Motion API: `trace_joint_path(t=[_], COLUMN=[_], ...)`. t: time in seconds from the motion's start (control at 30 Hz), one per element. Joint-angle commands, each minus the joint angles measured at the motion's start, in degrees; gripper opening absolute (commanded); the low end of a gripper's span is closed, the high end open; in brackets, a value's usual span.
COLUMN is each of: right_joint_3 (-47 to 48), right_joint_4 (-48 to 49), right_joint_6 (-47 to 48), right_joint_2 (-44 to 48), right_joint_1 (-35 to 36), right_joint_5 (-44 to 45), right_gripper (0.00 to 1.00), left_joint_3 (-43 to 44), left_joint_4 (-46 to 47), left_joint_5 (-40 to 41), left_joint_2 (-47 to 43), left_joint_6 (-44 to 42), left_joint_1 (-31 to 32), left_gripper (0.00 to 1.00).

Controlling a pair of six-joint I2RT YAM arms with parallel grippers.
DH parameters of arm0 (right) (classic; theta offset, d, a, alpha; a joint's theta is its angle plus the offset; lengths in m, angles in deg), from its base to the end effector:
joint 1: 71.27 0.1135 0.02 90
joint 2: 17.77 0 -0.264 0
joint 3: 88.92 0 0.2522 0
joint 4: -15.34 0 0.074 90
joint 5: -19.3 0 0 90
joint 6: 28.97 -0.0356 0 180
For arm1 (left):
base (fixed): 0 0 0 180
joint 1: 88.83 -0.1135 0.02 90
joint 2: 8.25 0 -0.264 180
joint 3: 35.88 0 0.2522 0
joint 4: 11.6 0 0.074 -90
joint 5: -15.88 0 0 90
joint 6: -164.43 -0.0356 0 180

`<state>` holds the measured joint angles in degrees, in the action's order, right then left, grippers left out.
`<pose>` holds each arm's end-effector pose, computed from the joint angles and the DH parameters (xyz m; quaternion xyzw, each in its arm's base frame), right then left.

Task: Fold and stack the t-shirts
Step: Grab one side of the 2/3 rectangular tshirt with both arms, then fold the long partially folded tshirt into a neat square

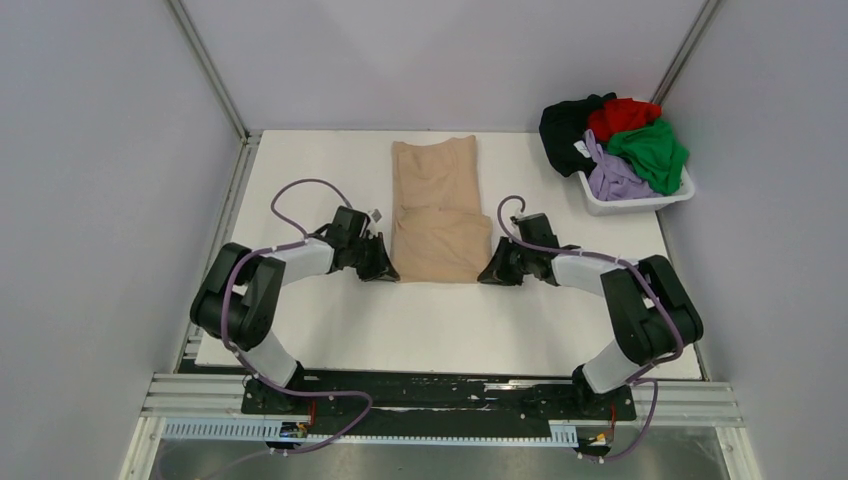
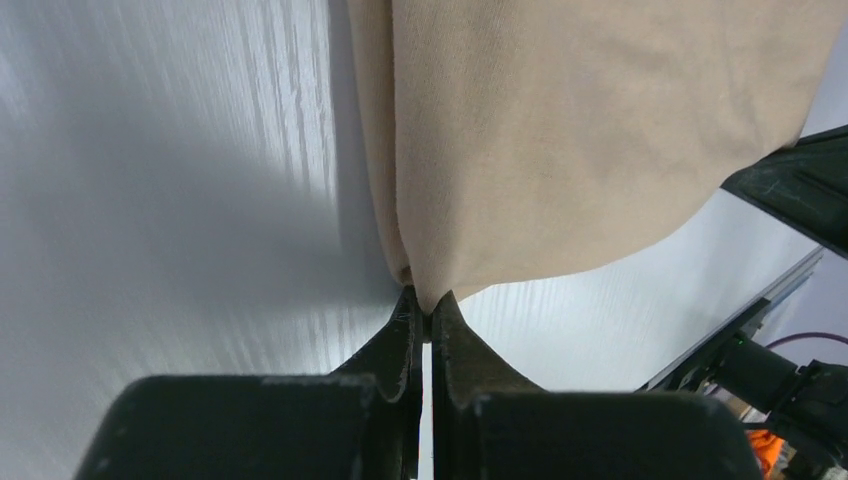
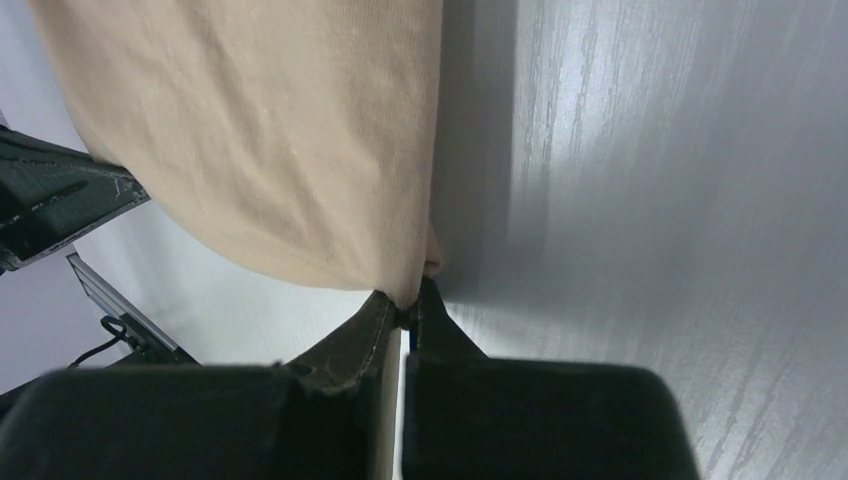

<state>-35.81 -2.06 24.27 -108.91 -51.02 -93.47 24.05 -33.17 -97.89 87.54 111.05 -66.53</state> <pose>0.2622 0.1114 0.1341 0.0764 0.9348 0.3046 0.1660 0.2799 -0.1303 0.1386 -0.0598 0.9392 -0.3071 0.1417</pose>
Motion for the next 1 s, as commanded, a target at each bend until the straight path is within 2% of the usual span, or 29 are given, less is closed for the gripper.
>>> trace_joint_path(t=[0.0,0.1,0.23,0.4,0.5,0.6,0.8,0.97], right_joint_3=[-1.6,-3.9,-4.7,0.1,4.7,8.9,15.9,20.4], right_joint_4=[-5.5,-9.5,-13.2,-14.1,-13.8,-11.7,-4.3,0.1], right_joint_6=[1.5,1.7,0.6,1.2,2.1,2.3,0.7,-0.2], right_joint_2=[3.7,8.5,16.3,24.6,24.3,21.5,14.9,9.1], right_joint_1=[0.5,1.4,3.8,4.0,3.8,3.6,0.7,-0.3], right_joint_5=[-1.9,-7.8,-12.2,-15.5,-17.4,-21.2,-25.9,-28.0], right_gripper=[0.0,0.0,0.0,0.0,0.0,0.0,0.0,0.0], left_joint_3=[-7.3,-10.5,-12.1,-11.3,-11.0,-9.8,-1.9,1.3], left_joint_4=[-5.6,-6.3,-13.8,-23.7,-24.0,-24.1,-26.7,-23.8], left_joint_5=[4.4,3.0,3.9,4.4,7.8,12.6,21.9,22.0], left_joint_2=[-5.7,-11.4,-26.1,-43.7,-52.2,-54.4,-50.0,-46.3], left_joint_6=[-3.5,-2.4,-1.3,3.0,7.1,9.4,8.1,8.5], left_joint_1=[1.5,3.2,6.7,6.9,7.0,6.9,6.7,4.9], left_gripper=[0.0,0.0,0.0,0.0,0.0,0.0,0.0,0.0])
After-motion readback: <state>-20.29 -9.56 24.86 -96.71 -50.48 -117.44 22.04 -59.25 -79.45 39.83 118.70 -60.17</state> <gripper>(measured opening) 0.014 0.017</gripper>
